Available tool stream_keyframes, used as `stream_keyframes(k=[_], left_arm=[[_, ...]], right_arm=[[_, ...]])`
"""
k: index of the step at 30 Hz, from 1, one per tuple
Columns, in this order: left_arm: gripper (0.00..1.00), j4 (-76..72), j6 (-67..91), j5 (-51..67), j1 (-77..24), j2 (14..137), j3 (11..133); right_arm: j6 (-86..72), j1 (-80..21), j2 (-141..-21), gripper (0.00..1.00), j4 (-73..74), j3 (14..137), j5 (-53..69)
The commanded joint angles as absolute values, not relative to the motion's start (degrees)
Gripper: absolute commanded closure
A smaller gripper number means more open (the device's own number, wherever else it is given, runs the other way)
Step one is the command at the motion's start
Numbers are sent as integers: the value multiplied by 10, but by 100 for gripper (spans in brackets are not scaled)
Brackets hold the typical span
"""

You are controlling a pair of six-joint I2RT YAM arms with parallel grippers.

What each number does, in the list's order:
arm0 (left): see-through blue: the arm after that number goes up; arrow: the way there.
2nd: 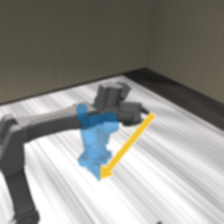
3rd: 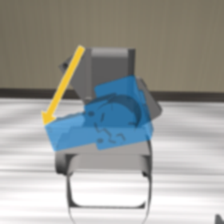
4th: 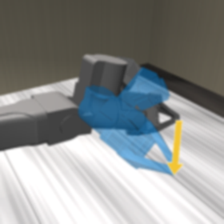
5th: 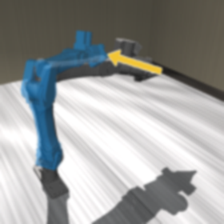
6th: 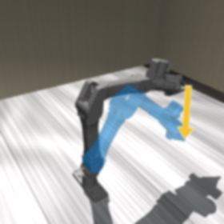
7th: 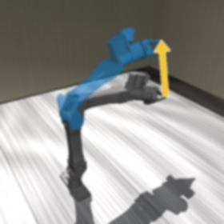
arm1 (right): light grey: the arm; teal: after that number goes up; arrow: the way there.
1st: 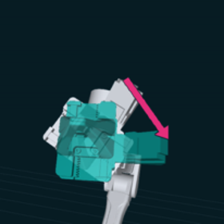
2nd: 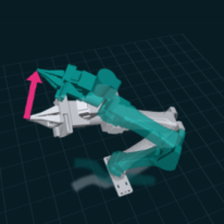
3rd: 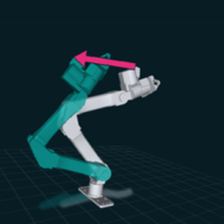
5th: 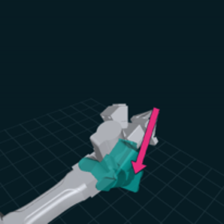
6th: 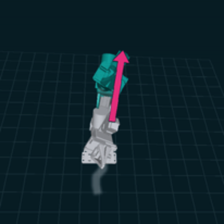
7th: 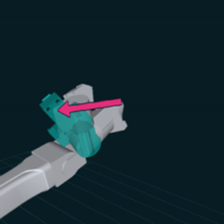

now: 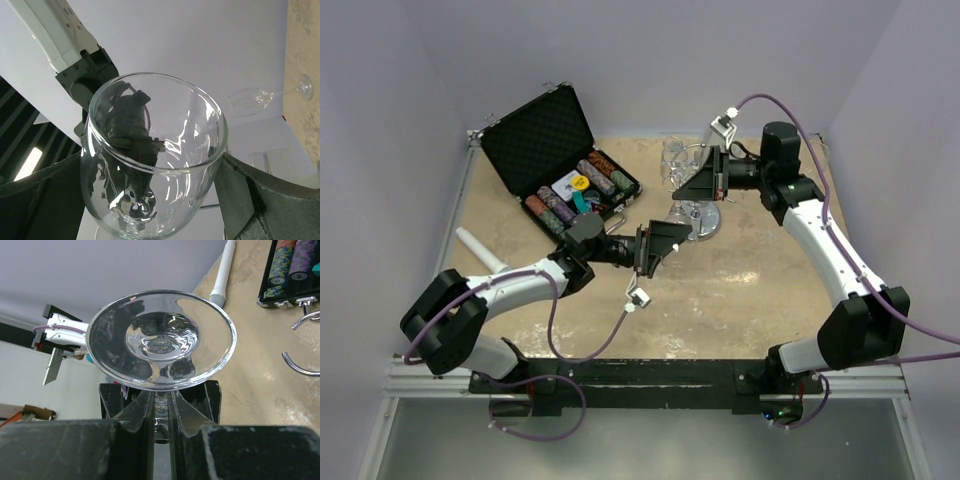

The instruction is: Take the wine glass off the wine glass rack

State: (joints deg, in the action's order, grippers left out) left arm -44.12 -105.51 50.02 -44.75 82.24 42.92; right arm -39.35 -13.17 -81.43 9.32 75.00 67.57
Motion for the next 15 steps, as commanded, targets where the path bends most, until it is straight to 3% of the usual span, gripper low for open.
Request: stream_keyframes(k=[1,7,15], left_arm=[[0,-419,-1077,547,-451,817,450],[3,-542,-1016,562,-450,817,402],[18,-562,-1008,555,-451,828,403]], right_arm=[[-402,-134,-801,100,60,766,700],[-403,-134,-805,100,56,765,699],[-393,-134,-812,100,70,773,695]])
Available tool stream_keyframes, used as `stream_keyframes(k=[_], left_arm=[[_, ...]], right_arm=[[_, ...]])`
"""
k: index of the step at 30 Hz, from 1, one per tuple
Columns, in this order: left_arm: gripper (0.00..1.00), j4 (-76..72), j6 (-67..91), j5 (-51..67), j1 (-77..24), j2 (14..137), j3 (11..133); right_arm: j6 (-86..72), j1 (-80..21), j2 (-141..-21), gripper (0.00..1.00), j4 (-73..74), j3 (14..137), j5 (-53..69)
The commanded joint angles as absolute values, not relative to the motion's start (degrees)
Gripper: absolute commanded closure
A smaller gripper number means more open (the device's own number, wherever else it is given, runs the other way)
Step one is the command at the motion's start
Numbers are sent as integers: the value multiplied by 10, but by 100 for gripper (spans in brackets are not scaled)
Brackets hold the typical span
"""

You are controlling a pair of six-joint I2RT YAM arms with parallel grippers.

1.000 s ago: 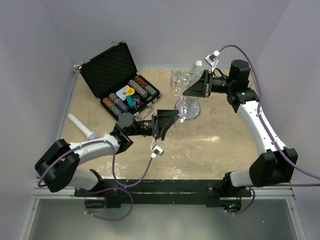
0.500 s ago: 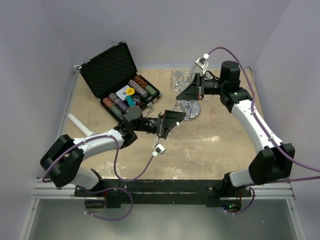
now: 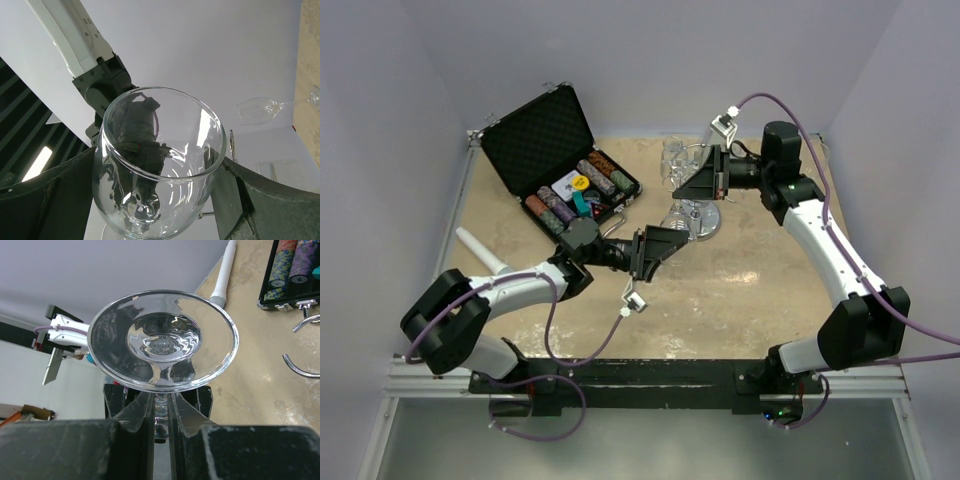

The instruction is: Take the wine glass off the wine glass rack

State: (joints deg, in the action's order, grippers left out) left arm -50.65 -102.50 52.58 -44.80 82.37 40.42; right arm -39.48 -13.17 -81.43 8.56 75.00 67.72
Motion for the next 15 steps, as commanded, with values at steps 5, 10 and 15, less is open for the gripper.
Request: stream_keyframes(k=[5,10,15], left_arm=[[33,-598,-1005,543,-451,845,402],[57,-679,-979,534,-451,861,389],[85,-773,-950,515,-450,875,360]], right_arm=[[-391,-135,-812,100,72,773,692],[-401,-134,-812,64,58,775,699],[-423,-134,-809,2,-11,781,718]])
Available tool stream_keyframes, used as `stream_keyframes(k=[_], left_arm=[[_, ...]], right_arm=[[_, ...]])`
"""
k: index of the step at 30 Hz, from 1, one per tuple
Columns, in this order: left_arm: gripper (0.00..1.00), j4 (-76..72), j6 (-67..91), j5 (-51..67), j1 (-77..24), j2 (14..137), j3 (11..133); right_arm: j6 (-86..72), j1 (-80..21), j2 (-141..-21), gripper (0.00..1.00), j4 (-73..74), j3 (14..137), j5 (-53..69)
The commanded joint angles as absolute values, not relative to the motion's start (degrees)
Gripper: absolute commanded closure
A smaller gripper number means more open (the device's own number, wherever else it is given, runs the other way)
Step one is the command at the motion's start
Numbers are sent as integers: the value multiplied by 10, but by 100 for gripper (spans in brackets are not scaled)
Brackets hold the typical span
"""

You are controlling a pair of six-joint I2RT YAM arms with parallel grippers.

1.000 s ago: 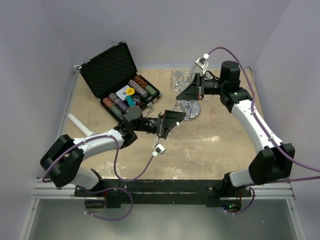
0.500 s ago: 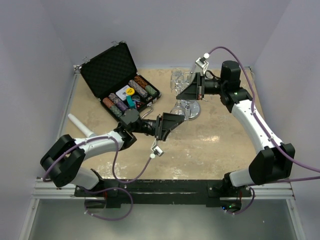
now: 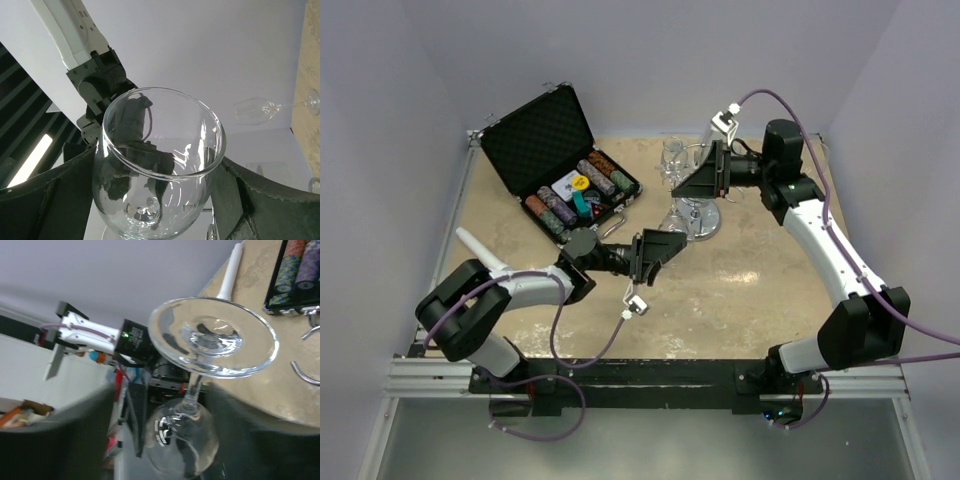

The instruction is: Take the wine glass off the wine glass rack

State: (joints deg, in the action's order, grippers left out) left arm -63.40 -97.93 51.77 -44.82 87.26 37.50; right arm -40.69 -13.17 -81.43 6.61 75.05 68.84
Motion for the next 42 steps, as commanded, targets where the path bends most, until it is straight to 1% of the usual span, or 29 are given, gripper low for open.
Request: stream_keyframes(k=[1,4,6,10,14,17,22,23,25,28,32,36,39,42], left_arm=[[89,-790,-945,505,-451,876,356],[97,-823,-936,469,-451,878,347],[100,-838,-927,431,-451,878,346],[100,-838,-897,318,-451,857,338],[100,-821,-823,167,-449,817,323],[100,-721,-752,59,-451,763,332],[100,-439,-550,-92,-445,663,413],[100,-357,-494,-100,-442,649,427],[100,-263,-399,-98,-431,617,446],[100,-186,-308,-92,-413,571,438],[100,-111,-188,-107,-346,535,433],[100,-80,-128,-112,-277,522,418],[100,-102,-106,-105,-225,511,389],[100,-117,-83,-66,-165,518,375]], right_arm=[[-423,-134,-810,1,-13,786,717],[-404,-134,-816,2,-1,791,713],[-393,-131,-817,1,16,789,708],[-387,-121,-816,1,4,779,711],[-386,-112,-819,1,-16,790,715],[-380,-109,-820,1,-17,804,716],[-360,-108,-824,1,-11,827,723],[-354,-108,-824,2,-10,831,723],[-338,-107,-825,1,-1,842,719],[-296,-105,-827,1,40,859,706],[-223,-96,-824,1,99,876,667],[-108,-94,-820,1,178,915,596],[-76,-94,-824,1,212,933,566],[-54,-94,-829,1,237,944,549]])
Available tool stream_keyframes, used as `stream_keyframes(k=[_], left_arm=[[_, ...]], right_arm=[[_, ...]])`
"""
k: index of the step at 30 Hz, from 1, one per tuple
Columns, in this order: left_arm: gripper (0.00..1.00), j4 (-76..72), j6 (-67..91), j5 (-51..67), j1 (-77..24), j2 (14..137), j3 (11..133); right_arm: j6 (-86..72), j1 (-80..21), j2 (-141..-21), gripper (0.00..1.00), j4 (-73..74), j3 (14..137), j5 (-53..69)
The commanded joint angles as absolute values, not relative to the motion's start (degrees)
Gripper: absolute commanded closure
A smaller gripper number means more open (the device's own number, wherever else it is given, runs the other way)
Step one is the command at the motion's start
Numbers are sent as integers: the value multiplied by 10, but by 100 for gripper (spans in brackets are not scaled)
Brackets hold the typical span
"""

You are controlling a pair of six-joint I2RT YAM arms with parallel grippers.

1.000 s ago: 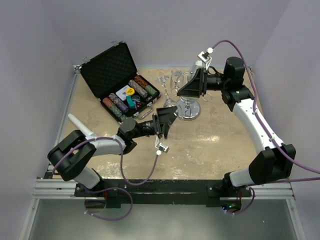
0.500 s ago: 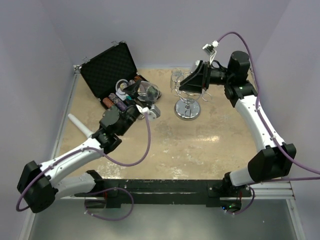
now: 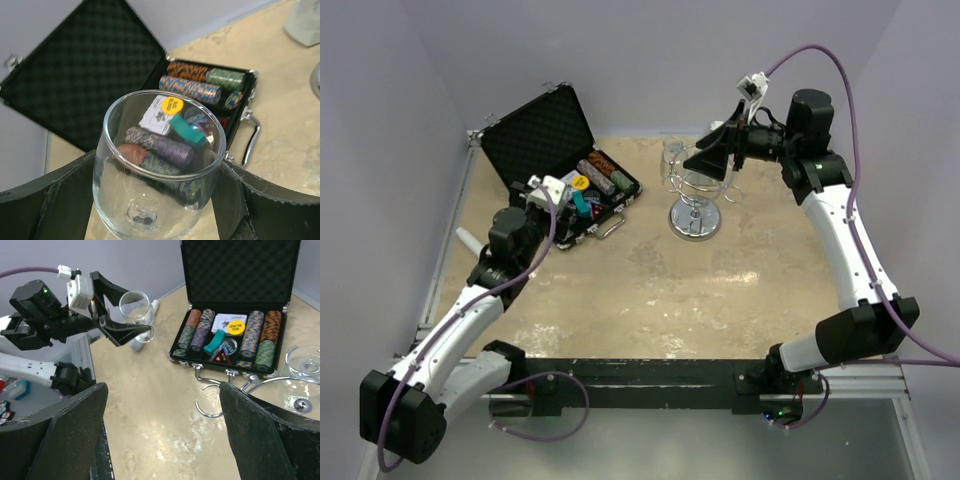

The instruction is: Take the wine glass off the wine glass rack

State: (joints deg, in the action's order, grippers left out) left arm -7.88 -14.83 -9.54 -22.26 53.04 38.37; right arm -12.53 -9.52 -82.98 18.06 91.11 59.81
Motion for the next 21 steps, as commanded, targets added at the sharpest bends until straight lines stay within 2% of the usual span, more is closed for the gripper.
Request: stream_keyframes(k=[1,13,21], left_arm=[[100,-123,-68,-66,-150,524,374],[99,-367,-12,24,0,627,319],[94,-512,-8,82,66,715,307]], right_arm=[[-46,-94,-831,2,247,948,545],[48,-94,-822,1,330,971,467],[115,-94,-800,1,395,976,393]])
